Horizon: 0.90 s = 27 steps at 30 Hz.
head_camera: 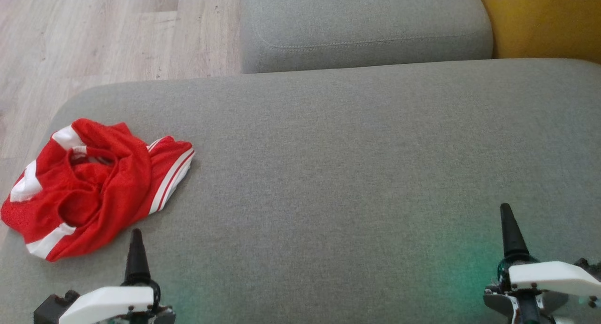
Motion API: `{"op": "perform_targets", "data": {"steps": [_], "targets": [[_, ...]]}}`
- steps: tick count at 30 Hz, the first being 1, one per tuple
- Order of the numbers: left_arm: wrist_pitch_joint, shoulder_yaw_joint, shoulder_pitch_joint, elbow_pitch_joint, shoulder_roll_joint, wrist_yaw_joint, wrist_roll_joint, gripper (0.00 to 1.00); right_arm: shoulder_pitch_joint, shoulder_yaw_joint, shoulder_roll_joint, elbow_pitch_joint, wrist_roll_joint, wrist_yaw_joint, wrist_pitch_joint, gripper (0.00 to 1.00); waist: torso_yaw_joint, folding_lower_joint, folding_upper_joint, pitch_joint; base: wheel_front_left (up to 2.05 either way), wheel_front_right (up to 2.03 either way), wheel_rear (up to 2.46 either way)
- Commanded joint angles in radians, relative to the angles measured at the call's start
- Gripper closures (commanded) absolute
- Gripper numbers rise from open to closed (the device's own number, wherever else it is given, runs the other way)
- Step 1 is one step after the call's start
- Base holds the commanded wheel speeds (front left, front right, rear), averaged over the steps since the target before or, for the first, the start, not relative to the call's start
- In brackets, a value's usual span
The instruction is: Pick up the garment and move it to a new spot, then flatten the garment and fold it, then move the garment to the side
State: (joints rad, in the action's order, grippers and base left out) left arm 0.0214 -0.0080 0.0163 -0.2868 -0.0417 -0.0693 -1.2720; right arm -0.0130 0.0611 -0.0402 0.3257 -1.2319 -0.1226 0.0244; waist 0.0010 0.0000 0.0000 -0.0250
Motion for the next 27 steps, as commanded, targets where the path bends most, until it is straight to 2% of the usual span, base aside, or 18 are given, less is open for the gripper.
{"op": "perform_targets", "data": {"steps": [1, 27], "targets": [[-0.015, -0.006, -0.035, 0.041, -0.004, 0.008, 0.038, 0.0, 0.026, -0.017, -0.004, -0.042, 0.043, -0.002, -0.017, 0.0, 0.001, 0.0, 0.0, -0.003, 0.0, 0.0, 0.0], [-0.088, -0.072, -0.035, 0.086, -0.005, 0.048, 0.343, 0.0, 0.011, -0.076, -0.005, -0.084, 0.366, -0.004, -0.091, 0.0, 0.019, 0.0, 0.0, -0.034, 0.0, 0.0, 0.0]]}}
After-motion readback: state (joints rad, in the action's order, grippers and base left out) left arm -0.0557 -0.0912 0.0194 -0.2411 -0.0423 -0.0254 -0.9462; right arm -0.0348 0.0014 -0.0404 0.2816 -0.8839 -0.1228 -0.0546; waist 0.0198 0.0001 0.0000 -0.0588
